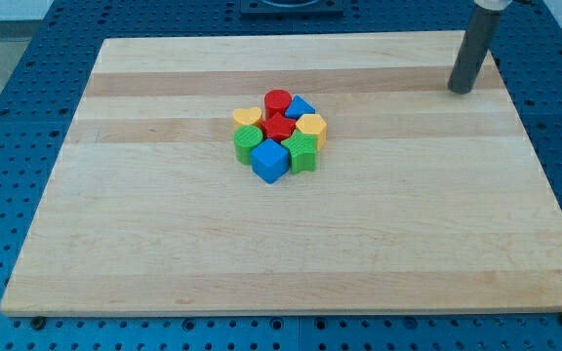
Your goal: Move the blue cube towards the bottom right of the board
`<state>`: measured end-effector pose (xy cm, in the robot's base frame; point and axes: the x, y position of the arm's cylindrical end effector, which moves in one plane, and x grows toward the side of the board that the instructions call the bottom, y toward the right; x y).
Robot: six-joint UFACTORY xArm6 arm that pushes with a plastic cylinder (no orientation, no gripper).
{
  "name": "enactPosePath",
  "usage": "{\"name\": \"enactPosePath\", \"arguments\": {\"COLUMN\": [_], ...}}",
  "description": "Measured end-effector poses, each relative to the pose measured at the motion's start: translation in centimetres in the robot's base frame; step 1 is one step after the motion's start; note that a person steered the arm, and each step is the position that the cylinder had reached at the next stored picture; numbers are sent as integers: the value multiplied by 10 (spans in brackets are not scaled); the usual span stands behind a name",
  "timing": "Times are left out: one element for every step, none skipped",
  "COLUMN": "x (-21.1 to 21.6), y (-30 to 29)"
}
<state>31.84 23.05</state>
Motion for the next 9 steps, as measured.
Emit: {"name": "enactPosePath", "arguments": {"x": [0,12,58,130,189,236,235,208,165], "y": [0,0,-1,-34,-84,-149,-219,-303,-380]}}
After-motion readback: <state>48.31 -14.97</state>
